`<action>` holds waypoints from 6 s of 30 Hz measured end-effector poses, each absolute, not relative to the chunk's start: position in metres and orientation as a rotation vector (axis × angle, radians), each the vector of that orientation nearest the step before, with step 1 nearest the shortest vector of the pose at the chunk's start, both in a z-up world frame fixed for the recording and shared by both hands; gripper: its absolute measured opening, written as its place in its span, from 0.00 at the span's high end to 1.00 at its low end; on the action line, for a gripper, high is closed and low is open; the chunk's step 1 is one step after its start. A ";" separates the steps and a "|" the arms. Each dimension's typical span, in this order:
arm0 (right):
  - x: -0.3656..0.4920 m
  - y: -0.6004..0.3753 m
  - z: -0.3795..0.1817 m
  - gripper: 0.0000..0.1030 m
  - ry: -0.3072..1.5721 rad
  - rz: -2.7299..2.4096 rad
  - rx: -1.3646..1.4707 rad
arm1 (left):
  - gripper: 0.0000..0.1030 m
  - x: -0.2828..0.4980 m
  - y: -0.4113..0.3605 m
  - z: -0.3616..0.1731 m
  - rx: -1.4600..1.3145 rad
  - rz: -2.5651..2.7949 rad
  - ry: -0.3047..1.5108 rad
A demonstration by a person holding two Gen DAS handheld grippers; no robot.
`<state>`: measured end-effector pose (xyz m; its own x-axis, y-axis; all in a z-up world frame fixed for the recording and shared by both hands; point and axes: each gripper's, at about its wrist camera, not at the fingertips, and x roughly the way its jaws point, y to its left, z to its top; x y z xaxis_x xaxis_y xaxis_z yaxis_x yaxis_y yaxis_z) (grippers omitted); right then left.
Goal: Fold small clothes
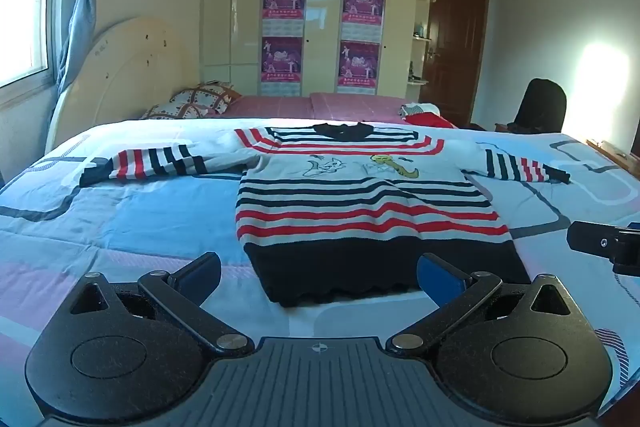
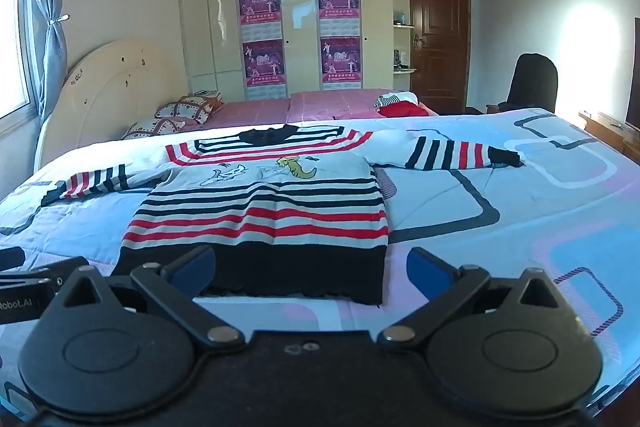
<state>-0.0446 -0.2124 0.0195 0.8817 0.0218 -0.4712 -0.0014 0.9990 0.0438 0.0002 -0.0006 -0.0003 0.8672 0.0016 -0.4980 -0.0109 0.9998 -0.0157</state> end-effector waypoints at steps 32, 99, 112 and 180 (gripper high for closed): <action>-0.049 -0.215 0.028 0.01 0.473 0.023 0.030 | 0.00 0.000 -0.002 0.005 -0.042 0.023 0.505; -0.050 -0.223 0.031 0.01 0.480 0.038 0.050 | 0.00 0.005 -0.009 0.004 -0.058 0.029 0.518; 0.080 -0.364 0.018 0.26 0.392 -0.119 0.377 | 0.00 0.168 -0.002 0.006 -0.200 0.007 0.452; 0.320 -0.352 -0.067 0.59 0.523 0.010 0.319 | 0.96 0.549 -0.065 -0.134 -0.463 -0.297 0.747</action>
